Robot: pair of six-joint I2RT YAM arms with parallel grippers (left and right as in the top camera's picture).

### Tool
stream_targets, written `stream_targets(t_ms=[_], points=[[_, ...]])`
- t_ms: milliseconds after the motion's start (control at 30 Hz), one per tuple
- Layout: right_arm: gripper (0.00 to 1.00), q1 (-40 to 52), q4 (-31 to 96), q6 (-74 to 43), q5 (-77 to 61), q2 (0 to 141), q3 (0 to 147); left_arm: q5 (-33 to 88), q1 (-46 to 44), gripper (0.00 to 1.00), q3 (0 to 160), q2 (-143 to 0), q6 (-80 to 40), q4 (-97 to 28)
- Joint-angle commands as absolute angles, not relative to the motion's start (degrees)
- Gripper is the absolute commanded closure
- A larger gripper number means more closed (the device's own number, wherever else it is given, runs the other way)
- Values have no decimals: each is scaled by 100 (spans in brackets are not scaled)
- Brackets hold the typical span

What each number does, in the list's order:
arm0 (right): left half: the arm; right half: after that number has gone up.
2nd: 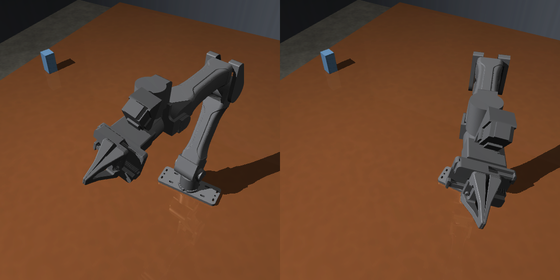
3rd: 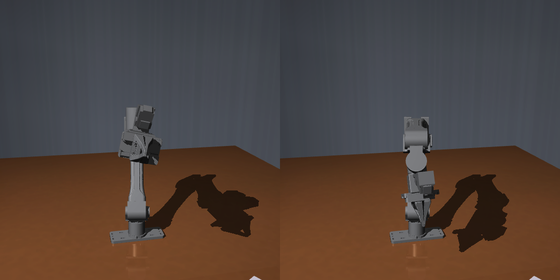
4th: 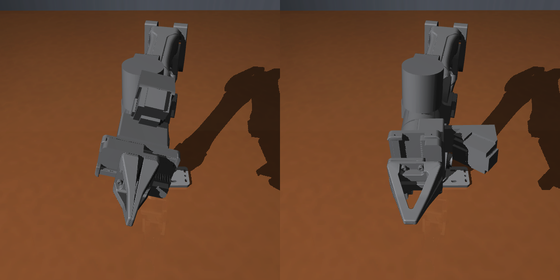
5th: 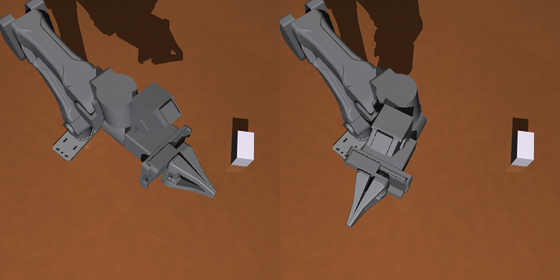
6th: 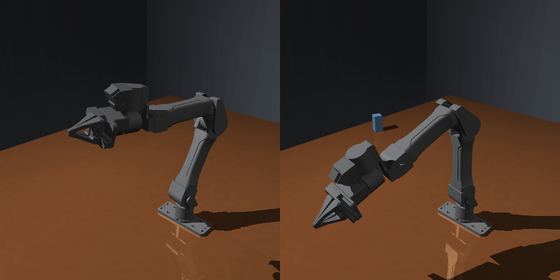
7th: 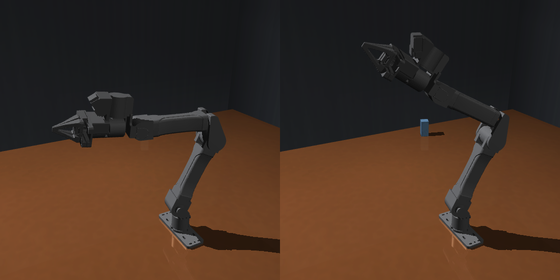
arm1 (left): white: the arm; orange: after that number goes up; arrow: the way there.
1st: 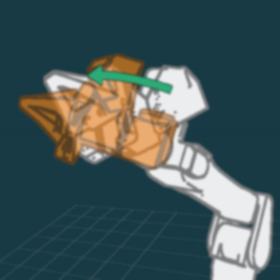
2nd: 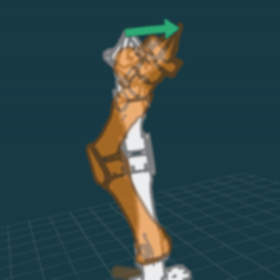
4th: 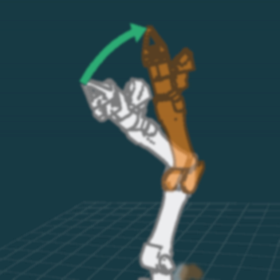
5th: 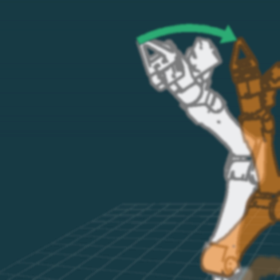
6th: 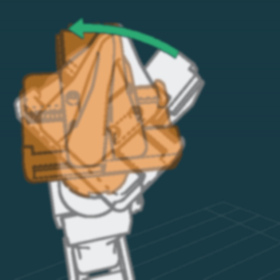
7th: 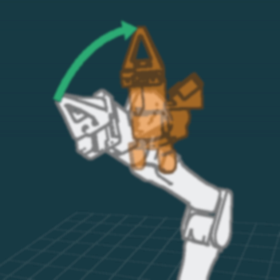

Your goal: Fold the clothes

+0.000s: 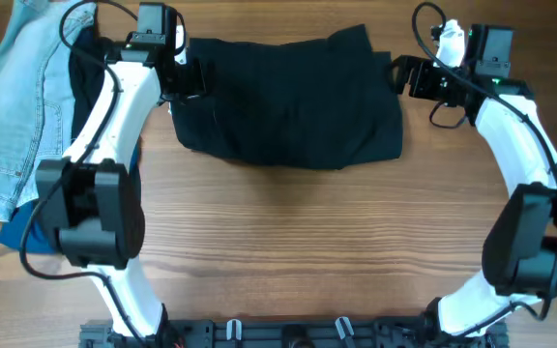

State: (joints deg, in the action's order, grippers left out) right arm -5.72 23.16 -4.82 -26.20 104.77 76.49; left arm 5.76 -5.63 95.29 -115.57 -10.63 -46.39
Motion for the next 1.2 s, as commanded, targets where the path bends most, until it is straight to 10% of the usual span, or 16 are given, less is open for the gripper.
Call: stream_targets(t_ms=[0,467,767,1167], points=[[4,-569,2318,-193,-2930,10836,7660,659,-550,0,9623,-11977,-1070,-4563],[18,23,1546,-333,-3214,11034,7693,812,-287,0,9623,-12560,-1074,-3999],[84,438,134,-1369,-3046,11692,7693,954,-244,0,9638,-12208,-1070,-4683],[91,421,-110,-1197,-2364,12265,7693,1415,-45,0,9640,-11998,-757,-4668]])
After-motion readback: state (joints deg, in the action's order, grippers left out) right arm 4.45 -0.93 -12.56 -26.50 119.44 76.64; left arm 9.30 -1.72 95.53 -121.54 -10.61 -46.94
